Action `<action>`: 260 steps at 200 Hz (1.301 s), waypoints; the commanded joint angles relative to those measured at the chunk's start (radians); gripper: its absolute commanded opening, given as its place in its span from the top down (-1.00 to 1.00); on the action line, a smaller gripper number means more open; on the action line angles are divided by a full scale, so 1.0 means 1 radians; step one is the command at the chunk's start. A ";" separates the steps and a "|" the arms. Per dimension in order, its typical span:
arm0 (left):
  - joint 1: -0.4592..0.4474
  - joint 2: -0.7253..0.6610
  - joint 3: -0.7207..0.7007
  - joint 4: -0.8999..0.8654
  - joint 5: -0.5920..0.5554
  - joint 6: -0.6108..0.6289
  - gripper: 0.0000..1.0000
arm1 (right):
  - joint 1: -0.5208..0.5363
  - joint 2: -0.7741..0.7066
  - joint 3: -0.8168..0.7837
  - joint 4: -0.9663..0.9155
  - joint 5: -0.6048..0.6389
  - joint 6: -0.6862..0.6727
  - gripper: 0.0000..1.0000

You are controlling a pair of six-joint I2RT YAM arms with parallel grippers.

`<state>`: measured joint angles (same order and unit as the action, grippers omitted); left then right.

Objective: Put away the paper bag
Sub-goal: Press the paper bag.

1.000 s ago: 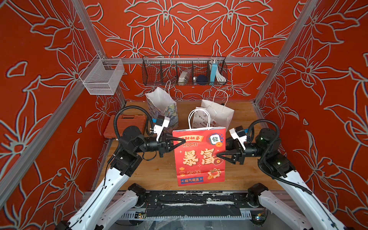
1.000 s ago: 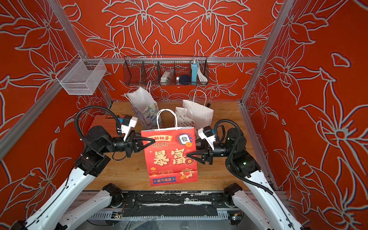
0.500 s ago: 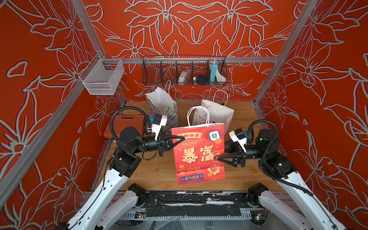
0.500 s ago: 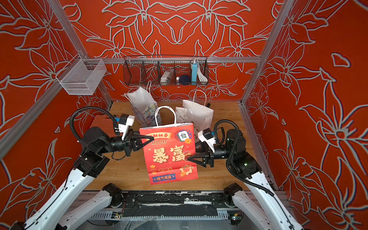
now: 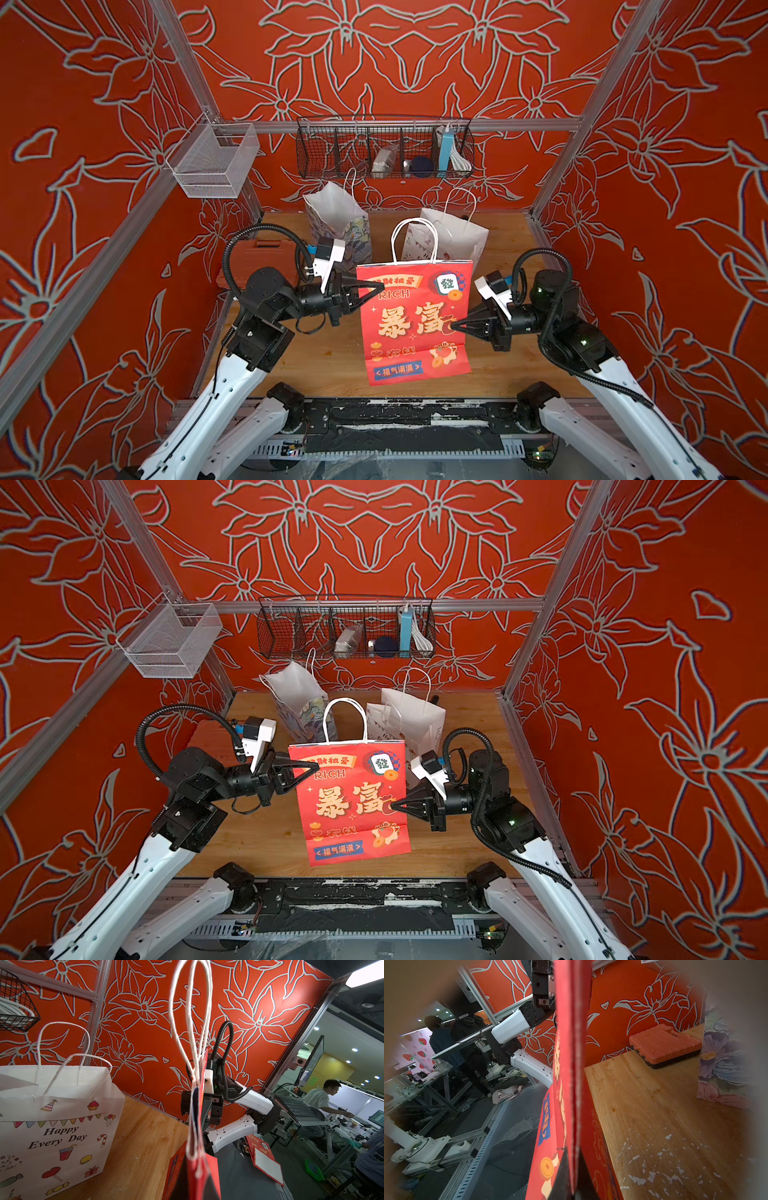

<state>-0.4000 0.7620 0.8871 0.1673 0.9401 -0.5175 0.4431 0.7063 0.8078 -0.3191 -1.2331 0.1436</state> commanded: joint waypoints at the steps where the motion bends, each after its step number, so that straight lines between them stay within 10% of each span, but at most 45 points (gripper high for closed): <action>1: 0.003 -0.007 0.050 0.073 -0.012 -0.016 1.00 | -0.001 -0.020 0.013 -0.046 0.010 -0.047 0.39; 16: 0.003 -0.006 0.055 0.088 -0.011 -0.031 1.00 | -0.001 -0.024 0.005 -0.062 0.029 -0.064 -0.18; 61: 0.003 0.008 0.065 0.118 -0.005 -0.050 1.00 | -0.002 0.004 0.019 -0.064 0.021 -0.071 -0.32; 119: 0.003 0.004 0.064 0.087 -0.007 -0.019 1.00 | -0.001 0.003 0.037 -0.042 0.001 -0.035 0.98; 142: 0.003 -0.007 0.058 0.059 -0.010 0.001 1.00 | -0.002 -0.018 0.043 -0.041 0.020 -0.020 1.00; 165: 0.003 -0.017 0.045 0.023 -0.005 0.015 1.00 | -0.001 -0.029 0.057 -0.032 0.028 -0.014 0.00; 180: 0.001 -0.022 0.024 0.029 0.005 0.002 1.00 | -0.001 -0.018 0.072 -0.002 0.021 0.005 -0.21; 236: -0.029 -0.023 -0.026 0.064 0.039 -0.034 1.00 | -0.001 0.042 0.112 0.097 0.049 0.036 -0.28; 260: -0.044 -0.017 -0.030 0.067 0.038 -0.030 1.00 | -0.001 0.042 0.100 0.114 0.040 0.058 0.18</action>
<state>-0.4290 0.7494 0.8539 0.1959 0.9569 -0.5411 0.4427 0.7513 0.8982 -0.2615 -1.1900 0.1837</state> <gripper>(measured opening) 0.047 0.549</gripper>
